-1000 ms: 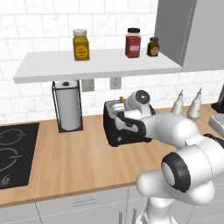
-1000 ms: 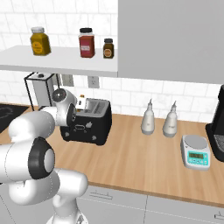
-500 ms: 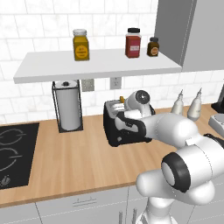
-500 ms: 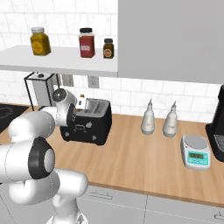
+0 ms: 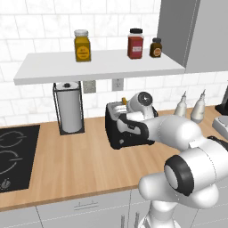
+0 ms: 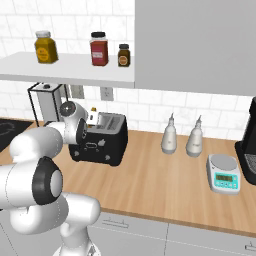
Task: Start the toaster. Once the lever pops up, take the bread to the plate on the dining counter.
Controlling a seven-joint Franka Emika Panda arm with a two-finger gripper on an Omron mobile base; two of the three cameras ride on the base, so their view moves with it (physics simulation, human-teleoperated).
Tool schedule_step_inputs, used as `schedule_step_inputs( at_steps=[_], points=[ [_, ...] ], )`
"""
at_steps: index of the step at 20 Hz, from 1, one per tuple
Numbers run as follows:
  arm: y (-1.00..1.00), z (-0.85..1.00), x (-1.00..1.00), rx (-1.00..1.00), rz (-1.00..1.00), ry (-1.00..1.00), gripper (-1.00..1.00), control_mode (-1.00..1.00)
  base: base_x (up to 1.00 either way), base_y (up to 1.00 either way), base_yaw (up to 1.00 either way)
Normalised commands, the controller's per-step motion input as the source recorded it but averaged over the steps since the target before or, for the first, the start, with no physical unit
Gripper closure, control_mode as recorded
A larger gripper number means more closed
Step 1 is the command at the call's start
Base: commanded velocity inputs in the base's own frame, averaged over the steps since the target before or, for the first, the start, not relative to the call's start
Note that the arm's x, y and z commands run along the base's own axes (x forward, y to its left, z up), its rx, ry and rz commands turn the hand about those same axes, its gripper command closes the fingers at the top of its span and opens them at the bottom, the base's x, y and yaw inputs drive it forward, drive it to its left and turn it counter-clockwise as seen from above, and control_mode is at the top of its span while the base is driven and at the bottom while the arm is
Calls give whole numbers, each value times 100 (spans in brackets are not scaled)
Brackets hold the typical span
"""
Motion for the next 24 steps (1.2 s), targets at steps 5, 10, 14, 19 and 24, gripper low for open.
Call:
schedule_step_inputs(
  at_steps=[5, 10, 14, 19, 24],
  points=[
    [0, 0, 0, 0, 0, 0, -100, -100, 0, 0, 0],
    [0, 0, 0, 0, 0, 0, -100, -100, 0, 0, 0],
    [0, 0, 0, 0, 0, 0, -100, -100, 0, 0, 0],
    [0, 0, 0, 0, 0, 0, -100, -100, 0, 0, 0],
    [0, 0, 5, 0, 0, 0, -100, -100, 0, 0, 0]
  ],
)
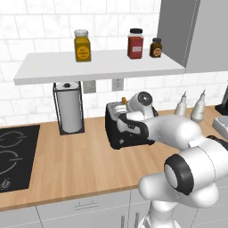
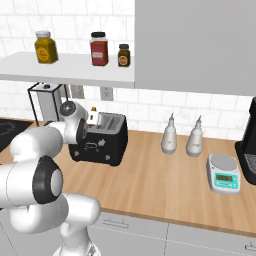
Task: Start the toaster. Once the lever pops up, take the bread to the plate on the dining counter.
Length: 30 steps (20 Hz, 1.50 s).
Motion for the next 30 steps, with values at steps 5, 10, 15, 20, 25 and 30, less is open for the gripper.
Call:
schedule_step_inputs(
  at_steps=[5, 10, 15, 20, 25, 30],
  points=[
    [0, 0, 17, 0, 0, 0, -100, -100, 0, 0, 0],
    [0, 0, 3, 0, 0, 0, -100, -100, 0, 0, 0],
    [0, 0, 0, 0, 0, 0, -100, -100, 0, 0, 0],
    [0, 0, 3, 0, 0, 0, 100, -100, 0, 0, 0],
    [0, 0, 0, 0, 0, 0, 100, -100, 0, 0, 0],
    [0, 0, 0, 0, 0, 0, 100, -100, 0, 0, 0]
  ],
)
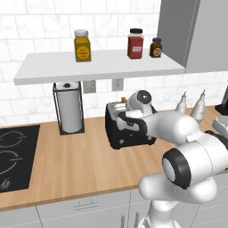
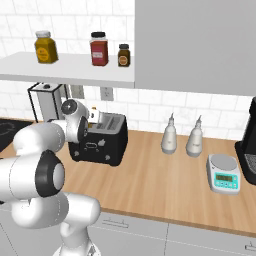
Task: Start the toaster. Once the lever pops up, take the bread to the plate on the dining counter.
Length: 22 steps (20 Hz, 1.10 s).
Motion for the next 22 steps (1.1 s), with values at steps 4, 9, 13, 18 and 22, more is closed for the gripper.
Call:
schedule_step_inputs(
  at_steps=[4, 9, 13, 18, 22],
  points=[
    [0, 0, 0, 0, 0, 0, 100, -100, 0, 0, 0],
    [0, 1, -6, 0, 0, -1, 100, -100, 0, 0, 0],
    [0, 11, -44, 0, 0, -12, 100, -100, 0, 0, 0],
    [0, 55, -29, 0, 0, -10, 100, -100, 0, 0, 0],
    [0, 78, -17, 0, 0, 2, 100, -100, 0, 0, 0]
  ],
)
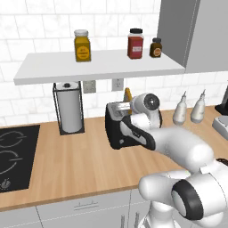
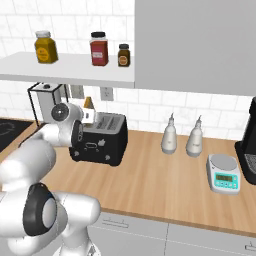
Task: Start the toaster. Once the lever pops up, take the bread to the plate on the dining counter.
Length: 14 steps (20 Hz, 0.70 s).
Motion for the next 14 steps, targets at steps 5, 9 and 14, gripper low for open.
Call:
schedule_step_inputs(
  at_steps=[5, 9, 14],
  points=[
    [0, 72, -24, 0, 0, 16, 100, -100, 0, 0, 0],
    [-26, 31, -94, 0, -2, 16, 100, -100, 0, 0, 0],
    [-32, 2, -100, 0, -5, 6, 100, -100, 0, 0, 0]
  ],
)
